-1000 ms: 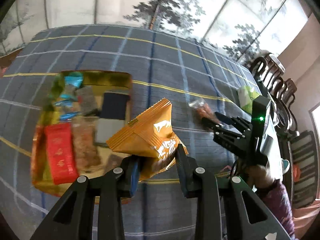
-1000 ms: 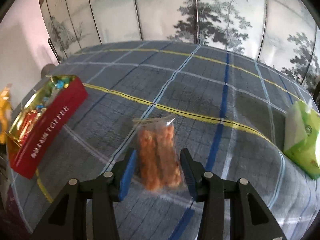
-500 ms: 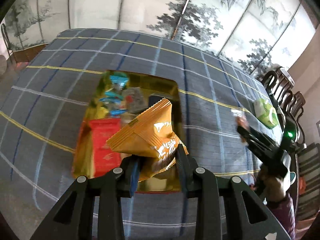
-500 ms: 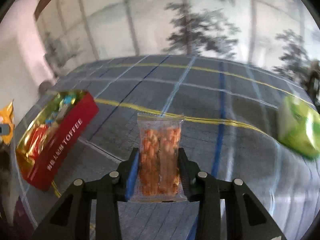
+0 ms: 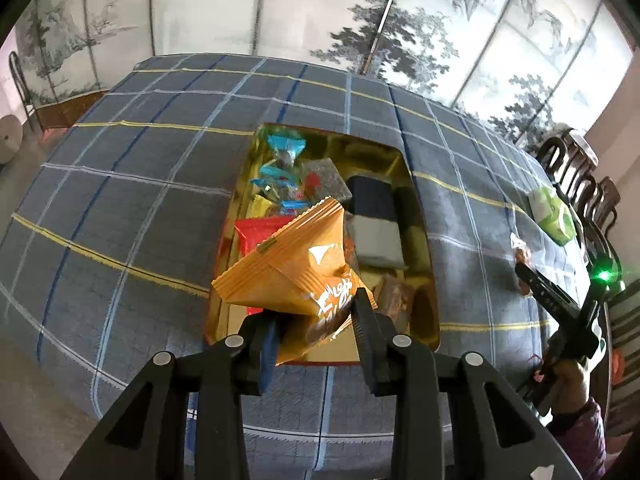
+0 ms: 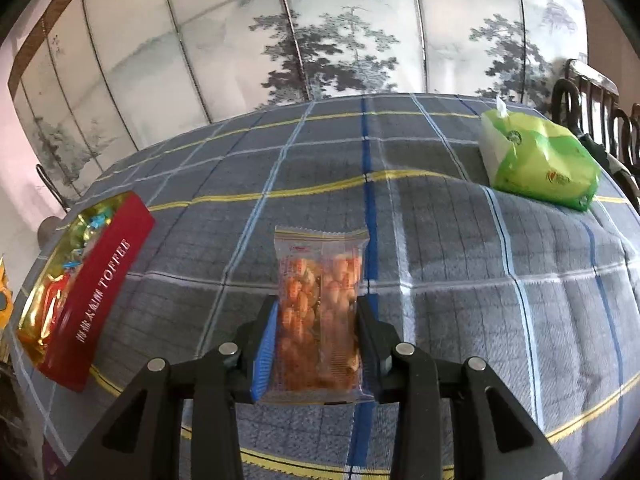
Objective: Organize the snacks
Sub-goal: 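Carry the orange packet into the tray with left while right grasps the peanut bag, then open the left gripper to drop the orange packet in the tray, then lower the clear peanut snack bag into the gold tray with the right gripper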
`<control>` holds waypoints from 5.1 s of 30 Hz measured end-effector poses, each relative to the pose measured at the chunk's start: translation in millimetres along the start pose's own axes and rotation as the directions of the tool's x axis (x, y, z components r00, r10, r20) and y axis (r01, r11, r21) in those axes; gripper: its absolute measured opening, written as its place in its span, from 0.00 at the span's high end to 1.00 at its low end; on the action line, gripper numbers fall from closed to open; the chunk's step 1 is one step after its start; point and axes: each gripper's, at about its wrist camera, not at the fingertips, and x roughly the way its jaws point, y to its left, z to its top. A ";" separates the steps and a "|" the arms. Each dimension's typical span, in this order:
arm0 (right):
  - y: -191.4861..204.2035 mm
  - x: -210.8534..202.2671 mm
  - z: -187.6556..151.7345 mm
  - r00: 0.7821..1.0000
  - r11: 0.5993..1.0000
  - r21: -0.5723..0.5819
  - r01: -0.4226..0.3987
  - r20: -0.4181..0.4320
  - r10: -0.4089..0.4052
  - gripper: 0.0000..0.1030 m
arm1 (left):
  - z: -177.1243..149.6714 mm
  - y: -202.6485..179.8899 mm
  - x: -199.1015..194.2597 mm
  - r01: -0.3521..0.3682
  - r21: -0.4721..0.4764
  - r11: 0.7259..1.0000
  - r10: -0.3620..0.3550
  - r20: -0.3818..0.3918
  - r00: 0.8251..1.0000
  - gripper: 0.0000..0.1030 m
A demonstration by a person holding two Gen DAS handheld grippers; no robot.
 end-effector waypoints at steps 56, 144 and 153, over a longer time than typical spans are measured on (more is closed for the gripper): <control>77.1 -34.7 5.4 0.994 0.992 -0.077 -0.098 0.031 0.101 0.64 | -12.8 -7.4 9.7 -0.206 0.123 0.971 0.181 0.186 0.966 0.22; 273.5 40.1 19.5 0.961 0.929 -0.249 -0.274 -0.116 0.252 0.62 | -10.0 70.1 36.2 -0.317 0.013 0.948 0.308 0.206 0.929 0.17; 274.2 13.3 12.8 0.963 0.928 -0.263 -0.265 -0.031 0.266 0.62 | -9.5 71.1 37.5 -0.311 0.006 0.950 0.304 0.193 0.933 0.17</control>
